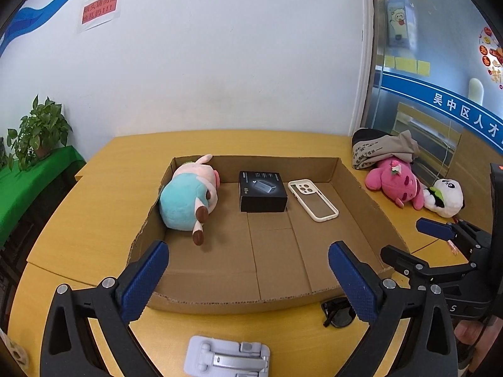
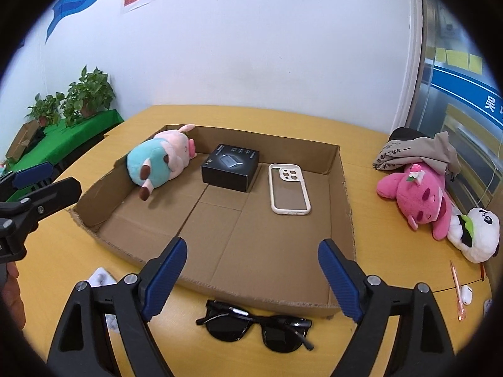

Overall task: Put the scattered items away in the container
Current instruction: 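Move the left gripper to the white phone stand and close on it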

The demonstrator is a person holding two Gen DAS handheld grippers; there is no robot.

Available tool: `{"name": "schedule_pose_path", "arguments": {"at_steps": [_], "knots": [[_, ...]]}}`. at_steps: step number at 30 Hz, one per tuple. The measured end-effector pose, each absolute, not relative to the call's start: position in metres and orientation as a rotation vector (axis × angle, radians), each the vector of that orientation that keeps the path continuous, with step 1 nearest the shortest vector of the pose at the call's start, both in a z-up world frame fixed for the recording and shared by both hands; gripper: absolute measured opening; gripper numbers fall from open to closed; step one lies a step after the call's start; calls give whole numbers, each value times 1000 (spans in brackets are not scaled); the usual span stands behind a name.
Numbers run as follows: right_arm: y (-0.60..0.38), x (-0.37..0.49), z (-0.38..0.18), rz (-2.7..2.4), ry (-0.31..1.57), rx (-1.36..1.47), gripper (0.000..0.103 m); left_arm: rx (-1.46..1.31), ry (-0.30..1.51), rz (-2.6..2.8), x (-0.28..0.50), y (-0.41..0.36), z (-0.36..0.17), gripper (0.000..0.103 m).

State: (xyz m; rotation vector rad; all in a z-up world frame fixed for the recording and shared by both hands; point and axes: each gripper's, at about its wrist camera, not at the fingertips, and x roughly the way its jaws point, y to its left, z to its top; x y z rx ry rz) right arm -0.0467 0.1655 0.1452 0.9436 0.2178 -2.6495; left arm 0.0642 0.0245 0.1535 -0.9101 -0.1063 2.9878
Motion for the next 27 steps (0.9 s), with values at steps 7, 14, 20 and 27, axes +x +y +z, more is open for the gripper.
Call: {"name": "schedule_pose_path", "arguments": {"at_steps": [7,14,20,27], "knots": [[167,-29,146,-2628,210,926,86,-942,-116,2989,81,22,148,103],[164,-14,143,-2619,245,901,86,-943,-120,2998,93,21,145,103],[160,-8,142,-2601,249,893,86,-948,-103,2986,98,21,142,103],[155,0,121,-2504,264,957,86,-1009,-163,2940,103,-3,123,103]]}}
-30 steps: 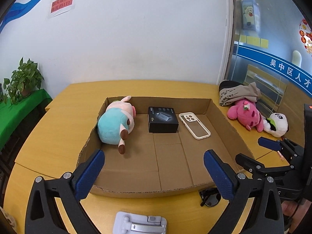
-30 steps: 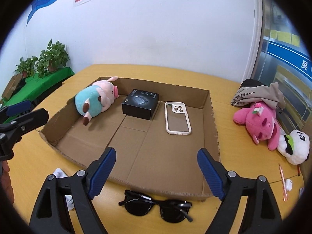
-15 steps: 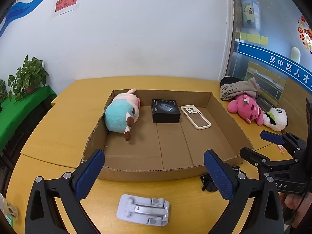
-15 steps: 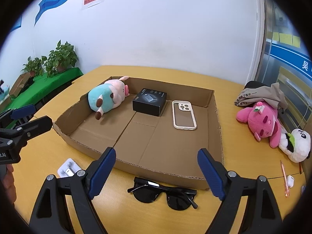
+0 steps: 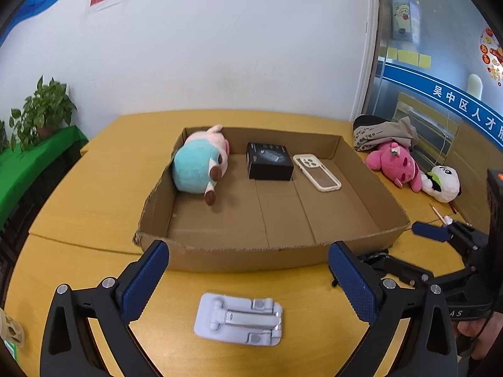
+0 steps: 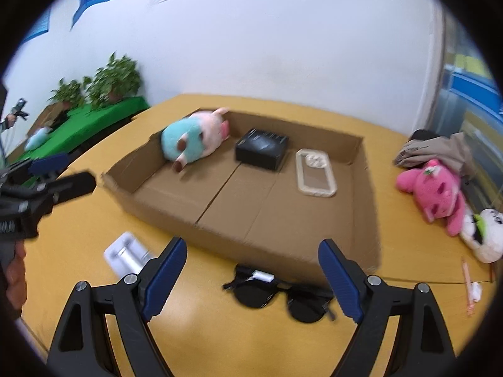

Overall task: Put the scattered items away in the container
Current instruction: 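Move the left gripper to the white phone stand and close on it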

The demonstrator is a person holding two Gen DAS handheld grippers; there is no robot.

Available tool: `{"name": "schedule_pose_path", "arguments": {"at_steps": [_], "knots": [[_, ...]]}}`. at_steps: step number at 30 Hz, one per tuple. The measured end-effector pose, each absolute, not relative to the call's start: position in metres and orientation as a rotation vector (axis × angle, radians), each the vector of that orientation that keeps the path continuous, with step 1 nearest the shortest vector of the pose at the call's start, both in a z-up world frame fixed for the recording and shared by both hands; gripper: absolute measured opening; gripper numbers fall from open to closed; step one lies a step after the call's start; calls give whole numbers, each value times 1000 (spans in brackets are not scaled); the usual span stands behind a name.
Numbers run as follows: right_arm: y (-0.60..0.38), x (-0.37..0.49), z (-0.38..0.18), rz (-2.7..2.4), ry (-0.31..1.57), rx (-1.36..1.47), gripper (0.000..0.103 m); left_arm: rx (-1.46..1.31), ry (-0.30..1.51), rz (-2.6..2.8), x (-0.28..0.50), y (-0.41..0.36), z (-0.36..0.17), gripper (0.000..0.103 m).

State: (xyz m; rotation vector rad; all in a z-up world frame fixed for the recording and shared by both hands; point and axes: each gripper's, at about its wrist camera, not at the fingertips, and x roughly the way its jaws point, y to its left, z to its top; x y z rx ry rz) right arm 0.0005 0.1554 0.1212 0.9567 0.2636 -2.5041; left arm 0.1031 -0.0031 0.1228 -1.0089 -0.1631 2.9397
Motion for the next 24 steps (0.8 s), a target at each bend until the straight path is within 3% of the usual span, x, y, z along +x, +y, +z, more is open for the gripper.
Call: {"name": "schedule_pose_path", "arguments": {"at_steps": [10,19,24], "knots": [[82,9,49,-2007,204,1163,86,-1297,-415,2728,91,-58,43,103],[39,7,9,-2076,213,1231,86,-1400,-432,2615,84,-69,-3,103],[41,7,8,-2120,175,1210,86,-1393,-375,2607,83,-63,-11,93]]}}
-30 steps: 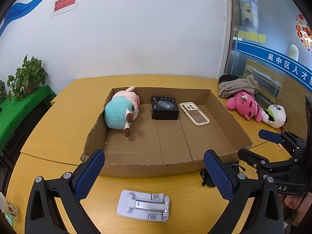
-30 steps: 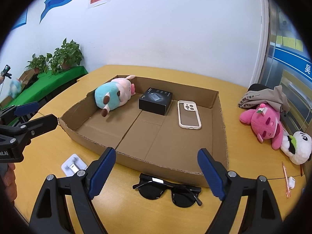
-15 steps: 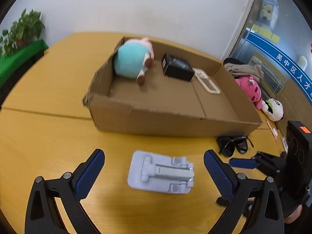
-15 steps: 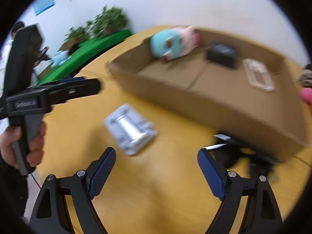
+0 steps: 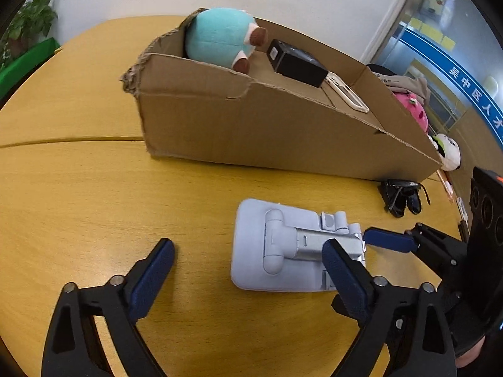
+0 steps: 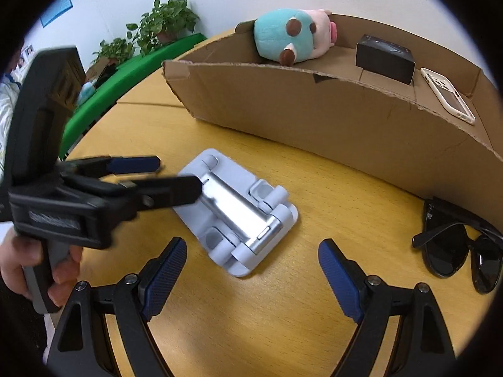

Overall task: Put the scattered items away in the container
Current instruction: 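Move the left gripper to the white phone stand and close on it, then lift the white phone stand with the left gripper over the box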

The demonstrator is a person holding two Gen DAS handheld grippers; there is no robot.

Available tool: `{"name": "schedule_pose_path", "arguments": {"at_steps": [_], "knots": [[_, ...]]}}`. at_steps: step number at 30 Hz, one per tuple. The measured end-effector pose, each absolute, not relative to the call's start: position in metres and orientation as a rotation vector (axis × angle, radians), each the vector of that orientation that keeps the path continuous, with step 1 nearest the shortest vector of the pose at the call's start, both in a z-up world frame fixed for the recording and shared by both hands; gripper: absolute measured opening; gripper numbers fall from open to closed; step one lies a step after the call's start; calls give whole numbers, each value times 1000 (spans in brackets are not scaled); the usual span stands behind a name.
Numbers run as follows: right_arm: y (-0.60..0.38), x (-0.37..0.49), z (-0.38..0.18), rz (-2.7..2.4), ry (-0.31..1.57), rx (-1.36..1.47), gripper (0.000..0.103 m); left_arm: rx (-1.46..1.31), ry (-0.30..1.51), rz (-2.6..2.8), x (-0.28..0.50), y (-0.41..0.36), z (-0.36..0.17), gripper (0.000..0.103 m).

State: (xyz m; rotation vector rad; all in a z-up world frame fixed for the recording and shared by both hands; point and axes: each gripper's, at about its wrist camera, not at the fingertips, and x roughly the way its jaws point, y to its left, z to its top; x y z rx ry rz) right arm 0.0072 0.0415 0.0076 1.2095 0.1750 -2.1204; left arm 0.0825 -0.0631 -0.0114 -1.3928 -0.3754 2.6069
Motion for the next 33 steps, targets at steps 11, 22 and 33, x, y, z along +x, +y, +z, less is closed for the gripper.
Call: {"name": "schedule_pose_path", "arguments": {"at_steps": [11,22,33], "knots": [[44,5,6,-2186,161,1168,62,-1348,-331,2586,94,-58,-12,38],[50,6,6,-2157,104,1155,40,-1367,-391,2564,94,-60,-13,34],[68,13,12,-2161,28,1133,32,-1308,-359,2615,114,-45,13,33]]}}
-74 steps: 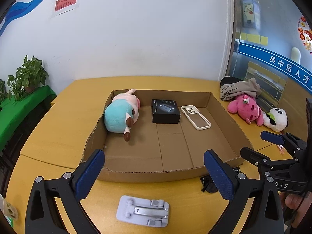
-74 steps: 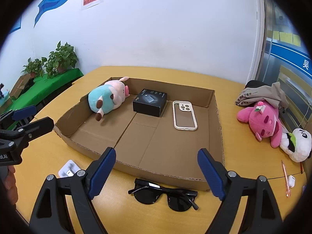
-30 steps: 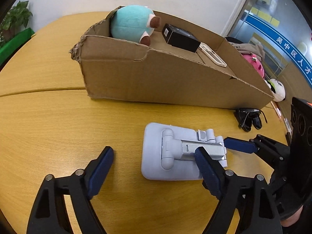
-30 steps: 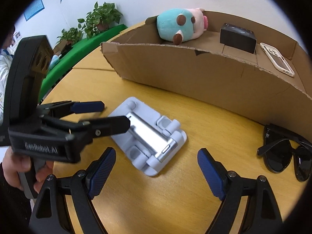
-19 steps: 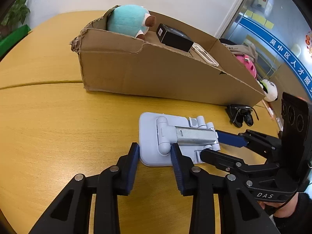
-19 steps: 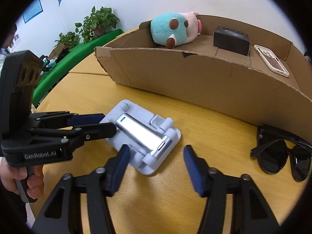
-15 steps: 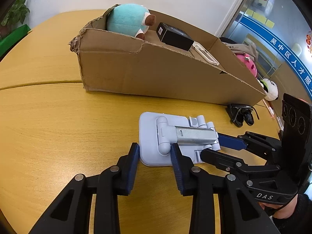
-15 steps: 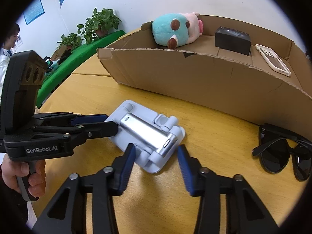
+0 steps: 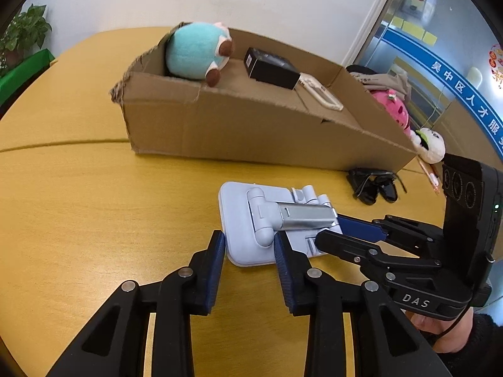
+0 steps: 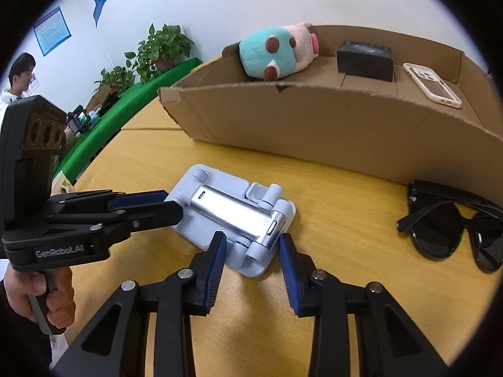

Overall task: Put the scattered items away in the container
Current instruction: 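Lift the white phone stand with the left gripper over the box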

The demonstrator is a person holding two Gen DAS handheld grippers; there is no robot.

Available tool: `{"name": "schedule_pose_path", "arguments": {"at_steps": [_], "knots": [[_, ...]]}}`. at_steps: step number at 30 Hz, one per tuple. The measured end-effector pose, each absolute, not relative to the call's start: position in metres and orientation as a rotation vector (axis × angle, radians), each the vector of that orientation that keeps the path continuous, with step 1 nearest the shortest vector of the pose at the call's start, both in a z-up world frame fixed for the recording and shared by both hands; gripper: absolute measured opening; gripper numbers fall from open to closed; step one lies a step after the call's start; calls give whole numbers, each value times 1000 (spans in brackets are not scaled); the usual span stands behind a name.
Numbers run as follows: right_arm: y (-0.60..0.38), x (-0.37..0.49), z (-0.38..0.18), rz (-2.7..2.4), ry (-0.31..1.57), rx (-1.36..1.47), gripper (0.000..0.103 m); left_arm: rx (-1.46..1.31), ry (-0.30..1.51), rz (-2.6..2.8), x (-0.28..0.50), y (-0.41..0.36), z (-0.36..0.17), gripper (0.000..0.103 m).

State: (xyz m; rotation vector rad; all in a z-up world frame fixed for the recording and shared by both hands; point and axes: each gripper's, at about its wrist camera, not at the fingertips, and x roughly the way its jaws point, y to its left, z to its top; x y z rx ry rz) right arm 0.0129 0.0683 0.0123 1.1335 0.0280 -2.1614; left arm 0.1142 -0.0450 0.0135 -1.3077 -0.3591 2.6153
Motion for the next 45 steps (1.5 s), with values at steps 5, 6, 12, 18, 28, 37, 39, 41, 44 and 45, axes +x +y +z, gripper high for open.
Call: {"name": "schedule_pose_path", "arguments": {"at_steps": [5,6,12,18,28,37,39,41,44,45], "knots": [[74,14,33,-2195,19,1070,31,-1230,-363,2645,117,-41,40,33],[76,14,39,-2202,16,1054,31,-1214,-368,2649,117,-40,46,33],[83,8,78,-2260,16,948,31,-1116,-363,2672,106,-36,81,33],[90,-14,114,-2318,28,860,30,-1035,-325,2670,75,-30,112,33],[105,-93,151,-2377,-4,832,28,-1016,-318,2625,-16,-18,132,31],[110,-183,125,-2361,-90,994,28,-1120,-273,2612,-104,-3,109,31],[113,-202,114,-2345,-114,1047,28,-1156,-254,2606,-122,0,101,32],[113,-217,104,-2330,-128,1097,28,-1207,-242,2591,-139,3,91,31],[111,-237,88,-2305,-138,1180,28,-1275,-247,2560,-155,3,74,31],[112,-242,82,-2292,-147,1211,28,-1298,-247,2551,-158,3,69,31]]}}
